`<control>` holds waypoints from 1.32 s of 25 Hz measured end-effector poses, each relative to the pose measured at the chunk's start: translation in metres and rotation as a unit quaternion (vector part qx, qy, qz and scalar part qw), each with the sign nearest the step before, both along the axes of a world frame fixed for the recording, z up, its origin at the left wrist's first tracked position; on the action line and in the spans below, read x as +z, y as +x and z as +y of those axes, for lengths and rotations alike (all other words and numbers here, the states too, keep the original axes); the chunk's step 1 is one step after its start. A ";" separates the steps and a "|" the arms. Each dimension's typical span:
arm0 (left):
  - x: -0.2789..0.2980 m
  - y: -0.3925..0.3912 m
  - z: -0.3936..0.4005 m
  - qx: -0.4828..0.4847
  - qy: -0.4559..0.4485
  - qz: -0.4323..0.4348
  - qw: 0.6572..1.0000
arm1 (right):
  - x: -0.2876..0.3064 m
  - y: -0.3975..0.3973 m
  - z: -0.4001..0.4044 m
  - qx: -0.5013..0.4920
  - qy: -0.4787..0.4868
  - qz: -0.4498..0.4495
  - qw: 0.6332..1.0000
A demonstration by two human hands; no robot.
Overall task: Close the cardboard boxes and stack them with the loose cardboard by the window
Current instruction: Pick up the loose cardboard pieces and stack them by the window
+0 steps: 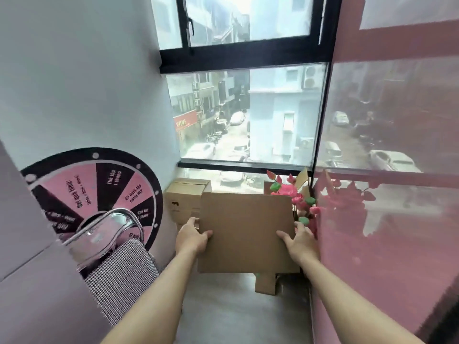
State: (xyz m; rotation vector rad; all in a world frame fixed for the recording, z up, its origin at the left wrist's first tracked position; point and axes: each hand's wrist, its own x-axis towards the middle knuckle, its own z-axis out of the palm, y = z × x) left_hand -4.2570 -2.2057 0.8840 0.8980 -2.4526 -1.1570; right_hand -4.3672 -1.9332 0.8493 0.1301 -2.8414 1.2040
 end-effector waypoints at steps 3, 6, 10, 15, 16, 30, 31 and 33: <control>0.006 -0.058 -0.038 0.034 -0.015 -0.013 0.999 | -0.004 -0.075 -0.054 0.022 0.001 -0.036 0.999; 0.012 -0.115 -0.085 0.069 -0.045 -0.011 0.997 | -0.007 -0.143 -0.114 0.053 -0.016 -0.056 0.997; 0.005 -0.178 -0.144 0.094 -0.067 -0.046 0.992 | -0.017 -0.214 -0.176 0.072 -0.007 -0.067 0.995; -0.036 -0.297 -0.219 0.074 -0.043 -0.063 0.994 | -0.047 -0.328 -0.244 0.069 0.008 -0.074 0.995; -0.045 -0.321 -0.234 0.067 -0.034 -0.070 0.995 | -0.050 -0.349 -0.256 0.061 0.020 -0.078 0.995; -0.166 -0.611 -0.321 -0.013 0.048 -0.198 0.979 | -0.149 -0.589 -0.332 -0.044 0.101 -0.186 0.976; -0.176 -0.627 -0.329 -0.021 0.051 -0.209 0.976 | -0.163 -0.606 -0.339 -0.045 0.101 -0.200 0.974; -0.199 -0.656 -0.351 -0.028 0.063 -0.232 0.970 | -0.190 -0.637 -0.354 -0.044 0.106 -0.232 0.966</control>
